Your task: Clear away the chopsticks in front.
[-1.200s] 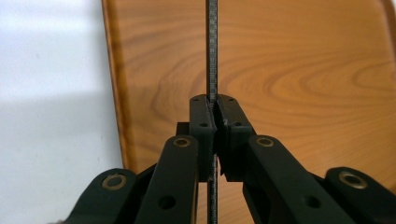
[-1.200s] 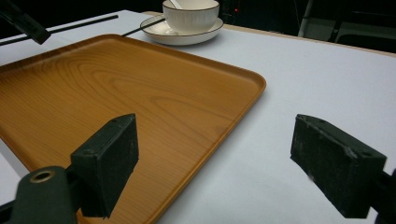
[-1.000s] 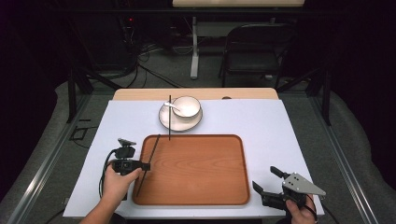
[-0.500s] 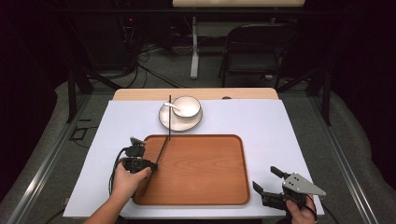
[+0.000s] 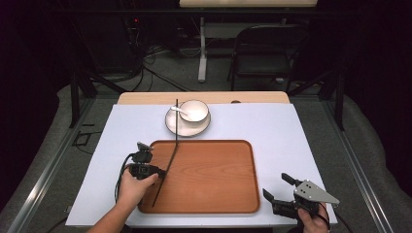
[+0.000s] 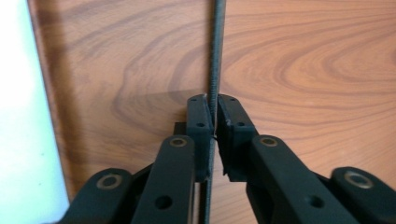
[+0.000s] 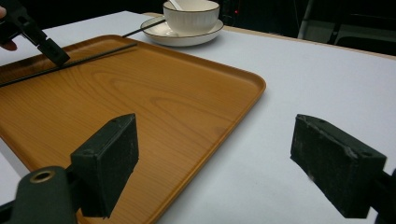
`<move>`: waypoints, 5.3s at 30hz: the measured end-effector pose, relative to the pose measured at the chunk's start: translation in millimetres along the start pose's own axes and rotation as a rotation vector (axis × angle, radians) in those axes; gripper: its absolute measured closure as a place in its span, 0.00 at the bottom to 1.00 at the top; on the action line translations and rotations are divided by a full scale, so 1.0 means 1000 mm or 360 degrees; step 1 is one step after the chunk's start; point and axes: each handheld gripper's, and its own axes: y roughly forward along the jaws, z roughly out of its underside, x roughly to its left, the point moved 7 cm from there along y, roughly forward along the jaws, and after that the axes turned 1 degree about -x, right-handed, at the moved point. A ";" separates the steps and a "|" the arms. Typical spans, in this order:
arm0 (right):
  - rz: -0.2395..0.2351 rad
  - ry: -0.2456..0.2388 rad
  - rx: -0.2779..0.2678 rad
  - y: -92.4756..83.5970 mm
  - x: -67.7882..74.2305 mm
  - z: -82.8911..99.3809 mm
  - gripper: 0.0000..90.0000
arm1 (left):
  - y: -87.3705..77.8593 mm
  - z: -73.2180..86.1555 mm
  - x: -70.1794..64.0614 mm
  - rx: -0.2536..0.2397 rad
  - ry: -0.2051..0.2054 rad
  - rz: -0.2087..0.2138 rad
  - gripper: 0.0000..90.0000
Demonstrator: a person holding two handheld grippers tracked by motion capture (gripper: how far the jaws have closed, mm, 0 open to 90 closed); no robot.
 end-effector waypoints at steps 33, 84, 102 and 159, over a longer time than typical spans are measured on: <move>0.0002 0.0001 0.0000 0.000 0.000 0.000 0.16 | -0.034 -0.054 -0.005 -0.0371 0.0085 0.0126 0.62; -0.0005 -0.0001 -0.0006 -0.001 -0.001 0.000 0.16 | 0.010 -0.173 -0.012 -0.0452 0.0129 -0.0100 0.60; -0.0007 -0.0005 -0.0010 -0.001 0.000 0.000 0.16 | 0.044 -0.182 -0.005 -0.0341 -0.0032 -0.0119 0.77; -0.0006 0.0005 0.0006 -0.001 0.000 0.001 0.16 | -0.047 -0.130 0.049 -0.0353 -0.0089 -0.0100 0.95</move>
